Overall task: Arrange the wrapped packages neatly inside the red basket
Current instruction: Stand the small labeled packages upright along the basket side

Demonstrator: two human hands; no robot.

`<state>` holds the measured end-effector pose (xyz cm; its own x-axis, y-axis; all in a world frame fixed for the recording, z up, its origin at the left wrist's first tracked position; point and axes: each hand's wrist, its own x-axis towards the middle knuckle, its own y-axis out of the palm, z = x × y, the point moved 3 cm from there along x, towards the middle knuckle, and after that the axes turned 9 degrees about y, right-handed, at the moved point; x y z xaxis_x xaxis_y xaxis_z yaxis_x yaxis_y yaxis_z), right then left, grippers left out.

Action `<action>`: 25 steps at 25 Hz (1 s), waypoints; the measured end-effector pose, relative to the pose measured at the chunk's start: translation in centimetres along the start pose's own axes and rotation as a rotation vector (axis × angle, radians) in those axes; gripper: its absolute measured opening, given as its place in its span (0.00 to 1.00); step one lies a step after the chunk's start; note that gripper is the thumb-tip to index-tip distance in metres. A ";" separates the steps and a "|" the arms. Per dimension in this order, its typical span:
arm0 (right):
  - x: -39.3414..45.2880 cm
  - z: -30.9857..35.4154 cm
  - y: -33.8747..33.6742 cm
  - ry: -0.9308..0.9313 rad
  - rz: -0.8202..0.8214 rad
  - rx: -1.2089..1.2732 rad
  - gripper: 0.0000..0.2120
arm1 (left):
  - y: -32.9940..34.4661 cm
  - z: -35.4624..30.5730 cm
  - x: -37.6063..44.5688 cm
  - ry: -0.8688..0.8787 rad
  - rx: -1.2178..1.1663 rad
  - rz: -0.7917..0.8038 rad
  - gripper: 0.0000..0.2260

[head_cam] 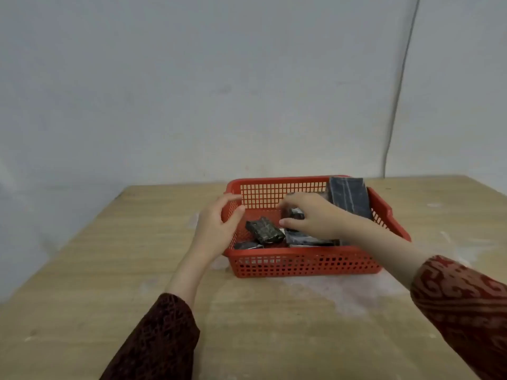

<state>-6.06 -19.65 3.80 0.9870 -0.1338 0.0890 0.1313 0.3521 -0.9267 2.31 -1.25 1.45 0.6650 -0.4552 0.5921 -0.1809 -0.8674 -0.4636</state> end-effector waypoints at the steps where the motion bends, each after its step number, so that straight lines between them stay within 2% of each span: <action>1: 1.3 -0.1 0.5 -0.006 0.043 -0.017 0.19 | 0.1 0.8 1.1 -0.013 0.020 0.002 0.13; 7: 6.8 0.5 3.3 -0.034 0.261 -0.211 0.23 | 2.0 3.9 3.9 -0.067 0.208 0.134 0.17; 12: 9.0 0.8 4.6 -0.003 0.300 -0.255 0.27 | 2.5 5.0 4.2 -0.058 0.275 0.191 0.23; 18: 9.5 1.1 6.8 0.136 0.425 -0.309 0.35 | 2.6 4.8 4.1 -0.077 0.278 0.200 0.23; 19: 9.6 1.2 6.8 0.137 0.423 -0.312 0.32 | 2.5 4.8 4.1 -0.079 0.270 0.199 0.22; 21: 10.2 1.3 6.1 0.124 0.374 -0.238 0.21 | 2.4 4.7 4.1 -0.079 0.261 0.191 0.23; 25: 11.6 -0.2 3.6 0.248 0.261 0.184 0.10 | 2.5 4.7 4.0 -0.087 0.251 0.177 0.24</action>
<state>5.86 -20.10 1.40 0.9400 -0.2298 -0.2522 -0.0839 0.5606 -0.8238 7.99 -4.27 -0.43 0.7003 -0.5666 0.4342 -0.1223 -0.6945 -0.7090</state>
